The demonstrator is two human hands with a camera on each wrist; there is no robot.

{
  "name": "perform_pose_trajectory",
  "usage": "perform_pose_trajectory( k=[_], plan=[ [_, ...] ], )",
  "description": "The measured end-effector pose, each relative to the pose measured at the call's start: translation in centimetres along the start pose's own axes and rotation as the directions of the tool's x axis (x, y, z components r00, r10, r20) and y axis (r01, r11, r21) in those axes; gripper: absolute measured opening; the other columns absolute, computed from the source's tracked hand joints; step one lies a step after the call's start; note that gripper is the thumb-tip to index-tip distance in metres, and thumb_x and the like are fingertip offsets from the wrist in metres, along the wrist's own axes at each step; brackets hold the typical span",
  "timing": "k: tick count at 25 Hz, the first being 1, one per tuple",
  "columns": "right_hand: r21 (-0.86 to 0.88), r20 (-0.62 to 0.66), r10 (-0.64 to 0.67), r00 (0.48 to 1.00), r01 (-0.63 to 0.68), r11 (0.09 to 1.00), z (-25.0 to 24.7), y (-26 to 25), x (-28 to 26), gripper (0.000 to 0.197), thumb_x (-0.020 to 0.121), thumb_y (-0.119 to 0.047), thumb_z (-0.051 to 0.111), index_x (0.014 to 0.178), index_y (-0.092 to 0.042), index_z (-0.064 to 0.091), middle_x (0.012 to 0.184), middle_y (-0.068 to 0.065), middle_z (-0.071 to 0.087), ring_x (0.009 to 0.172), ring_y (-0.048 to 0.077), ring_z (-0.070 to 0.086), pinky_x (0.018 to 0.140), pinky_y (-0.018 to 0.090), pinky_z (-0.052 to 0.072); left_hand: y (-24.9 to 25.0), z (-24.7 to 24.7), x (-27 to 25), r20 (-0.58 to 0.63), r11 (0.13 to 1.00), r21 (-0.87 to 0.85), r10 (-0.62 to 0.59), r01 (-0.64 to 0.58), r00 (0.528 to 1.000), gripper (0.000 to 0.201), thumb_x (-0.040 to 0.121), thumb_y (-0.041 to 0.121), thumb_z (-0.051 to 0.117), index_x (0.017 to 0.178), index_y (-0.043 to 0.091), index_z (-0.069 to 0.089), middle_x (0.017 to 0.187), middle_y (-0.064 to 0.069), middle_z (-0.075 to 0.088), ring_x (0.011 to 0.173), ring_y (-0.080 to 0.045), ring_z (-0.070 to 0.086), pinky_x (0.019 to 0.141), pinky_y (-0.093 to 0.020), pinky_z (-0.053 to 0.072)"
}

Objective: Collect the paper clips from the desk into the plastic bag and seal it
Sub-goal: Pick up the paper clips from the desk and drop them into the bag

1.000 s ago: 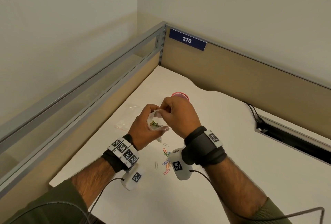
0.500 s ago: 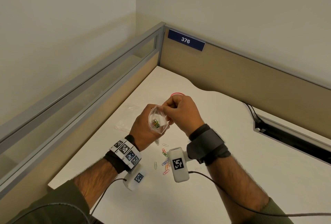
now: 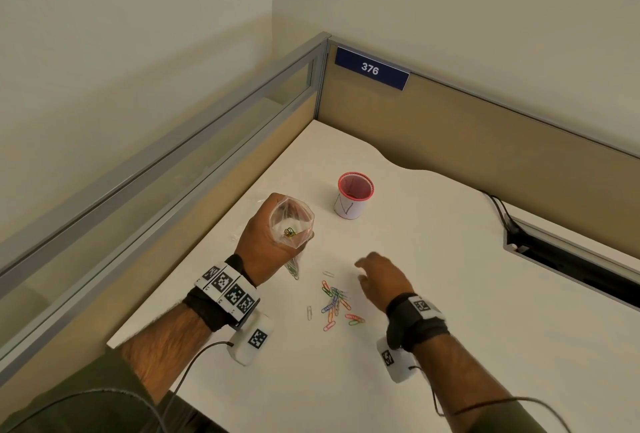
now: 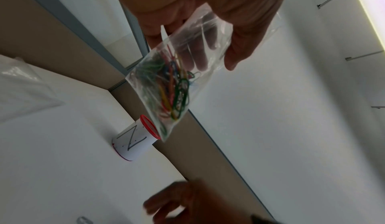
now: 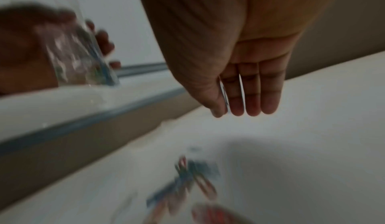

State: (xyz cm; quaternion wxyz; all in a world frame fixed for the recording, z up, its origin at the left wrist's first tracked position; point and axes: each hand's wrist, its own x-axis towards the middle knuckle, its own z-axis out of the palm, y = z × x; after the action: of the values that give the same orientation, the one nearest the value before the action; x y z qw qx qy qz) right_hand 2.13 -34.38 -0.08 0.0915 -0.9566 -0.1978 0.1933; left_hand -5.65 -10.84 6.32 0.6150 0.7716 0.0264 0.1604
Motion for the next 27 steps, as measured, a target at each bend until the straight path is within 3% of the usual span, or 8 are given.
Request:
perform_pose_trajectory(
  k=[4,8,12,14,18,21,24,27],
  plan=[
    [0.001,0.075,-0.079,0.994,0.079,0.997,3.7,-0.6,0.9,0.052,0.088,-0.006,0.045,0.14,-0.014,0.041,0.138,0.007,0.042,0.126,0.025,0.04,0.103,0.037,0.043,-0.2,-0.9,-0.2,-0.015,0.999,0.035,-0.013,0.013,1.0,0.037,0.077,0.002,0.081,0.103,0.014,0.058,0.105,0.0,0.069,0.102,-0.011,0.067,0.093,-0.023,0.054],
    [-0.03,0.104,-0.203,0.974,0.207,0.978,4.0,-2.2,2.1,0.062,0.083,0.0,0.053,0.142,-0.012,0.037,0.144,0.006,0.035,0.132,0.027,0.033,0.107,0.038,0.04,-0.2,-1.2,-0.2,-0.031,0.999,0.031,-0.02,0.021,0.999,0.041,0.073,0.018,0.083,0.105,0.013,0.057,0.104,0.005,0.069,0.101,-0.01,0.067,0.093,-0.023,0.053],
    [-0.098,0.144,-0.335,0.931,0.35,0.931,5.0,-2.5,0.8,0.047,0.083,0.001,0.055,0.128,-0.012,0.051,0.131,0.005,0.045,0.118,0.026,0.044,0.096,0.039,0.049,-0.1,-1.2,-0.2,-0.035,1.0,0.021,-0.016,0.017,0.999,0.05,0.068,0.041,0.077,0.105,0.015,0.057,0.107,-0.001,0.07,0.106,-0.019,0.067,0.096,-0.034,0.055],
    [-0.094,0.169,-0.391,0.905,0.409,0.908,5.2,-2.6,0.0,0.034,0.087,-0.007,0.052,0.121,-0.012,0.058,0.123,0.005,0.052,0.114,0.027,0.048,0.091,0.039,0.049,0.1,-1.1,-0.2,-0.045,1.0,0.025,-0.007,0.008,0.999,0.052,0.068,0.043,0.076,0.106,0.014,0.057,0.107,-0.002,0.07,0.105,-0.019,0.068,0.097,-0.038,0.055],
    [-0.037,0.088,-0.507,0.857,0.511,0.859,5.6,-4.3,-0.3,0.035,0.089,-0.023,0.059,0.123,-0.018,0.06,0.127,0.004,0.054,0.116,0.023,0.047,0.094,0.038,0.047,0.2,-0.8,0.0,-0.032,0.999,0.042,-0.015,0.016,0.999,0.054,0.067,0.044,0.076,0.107,0.014,0.057,0.107,-0.002,0.071,0.104,-0.017,0.068,0.096,-0.042,0.056],
    [-0.072,0.135,-0.586,0.799,0.598,0.798,7.1,-5.5,-0.5,0.027,0.085,-0.018,0.066,0.112,-0.017,0.064,0.12,0.006,0.056,0.109,0.026,0.05,0.089,0.042,0.05,0.4,-0.7,0.1,-0.021,0.999,0.052,-0.013,0.014,1.0,0.053,0.067,0.045,0.076,0.107,0.016,0.057,0.106,0.0,0.07,0.102,-0.016,0.069,0.094,-0.044,0.057],
    [-0.104,0.112,-0.559,0.822,0.569,0.816,7.5,-3.8,-0.5,0.009,0.087,-0.011,0.057,0.092,-0.013,0.064,0.103,0.008,0.059,0.095,0.03,0.052,0.076,0.045,0.051,0.5,-0.7,0.0,-0.03,0.999,0.045,-0.003,0.005,1.0,0.052,0.068,0.043,0.076,0.106,0.014,0.057,0.106,0.0,0.07,0.102,-0.015,0.068,0.095,-0.043,0.056],
    [-0.096,0.072,-0.459,0.886,0.464,0.881,5.9,-0.6,-0.9,0.013,0.087,-0.009,0.055,0.092,-0.015,0.065,0.103,0.004,0.059,0.099,0.026,0.052,0.08,0.04,0.05,0.4,-0.5,0.1,-0.021,1.0,0.022,-0.006,0.006,1.0,0.054,0.068,0.042,0.076,0.108,0.011,0.057,0.107,-0.003,0.07,0.105,-0.019,0.068,0.098,-0.044,0.055]
  ],
)
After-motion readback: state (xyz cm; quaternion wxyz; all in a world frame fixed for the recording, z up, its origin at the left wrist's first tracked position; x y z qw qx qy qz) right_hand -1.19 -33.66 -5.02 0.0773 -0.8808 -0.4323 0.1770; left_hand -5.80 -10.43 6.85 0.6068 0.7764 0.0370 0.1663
